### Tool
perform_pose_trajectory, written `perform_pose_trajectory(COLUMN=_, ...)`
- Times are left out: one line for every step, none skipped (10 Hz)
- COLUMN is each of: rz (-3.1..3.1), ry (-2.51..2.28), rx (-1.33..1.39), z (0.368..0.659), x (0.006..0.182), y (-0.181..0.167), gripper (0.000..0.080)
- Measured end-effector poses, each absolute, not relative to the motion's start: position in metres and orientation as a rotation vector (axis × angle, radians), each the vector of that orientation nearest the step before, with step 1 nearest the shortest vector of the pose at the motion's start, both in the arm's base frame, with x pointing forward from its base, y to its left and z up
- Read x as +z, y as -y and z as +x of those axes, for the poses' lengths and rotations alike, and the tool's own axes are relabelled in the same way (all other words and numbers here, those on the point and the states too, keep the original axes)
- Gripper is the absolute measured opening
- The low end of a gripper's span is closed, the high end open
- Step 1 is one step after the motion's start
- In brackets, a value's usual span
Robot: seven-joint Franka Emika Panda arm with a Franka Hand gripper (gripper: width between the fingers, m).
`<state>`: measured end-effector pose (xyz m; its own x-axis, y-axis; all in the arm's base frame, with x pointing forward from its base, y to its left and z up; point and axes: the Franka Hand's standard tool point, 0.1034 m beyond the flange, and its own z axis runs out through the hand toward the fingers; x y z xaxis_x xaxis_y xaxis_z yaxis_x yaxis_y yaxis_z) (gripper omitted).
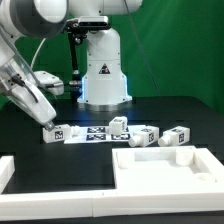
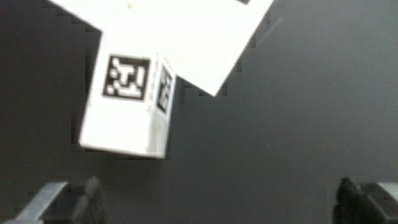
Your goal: Assemble one leg
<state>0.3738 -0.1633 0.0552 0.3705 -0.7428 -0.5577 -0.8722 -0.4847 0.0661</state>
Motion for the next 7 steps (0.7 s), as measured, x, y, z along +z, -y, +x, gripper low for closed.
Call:
perform_pose_trajectory(rz=-2.322, ry=-1.425, rx=0.879, z=0.362, x=0.058, y=0.16, gripper=0.0649)
perform_pose_trajectory(rz=-2.274, ry=-1.435, rx=0.896, z=0.363, x=0.059, y=0.159, gripper=0.0649)
perform_pose_trajectory(rz=-2.24, ry=-1.429, rx=0.929, z=0.36, x=0.061, y=0.157, gripper=0.0649)
perform_pose_trajectory(rz=-2.196, ry=-1.415, rx=0.997, z=0.355, x=0.061, y=0.158, gripper=0.0649)
perform_pose_trajectory(rz=-2.138, ry=-1.394, rx=1.085, z=0.351, x=0.06, y=0.16, gripper=0.0649)
perform_pose_trajectory(rz=-2.096, ry=-1.375, rx=1.149, z=0.349, x=0.056, y=0.164, gripper=0.0649)
perform_pose_trajectory(rz=-2.076, ry=-1.379, rx=1.174, z=0.345, x=0.044, y=0.172, gripper=0.0649)
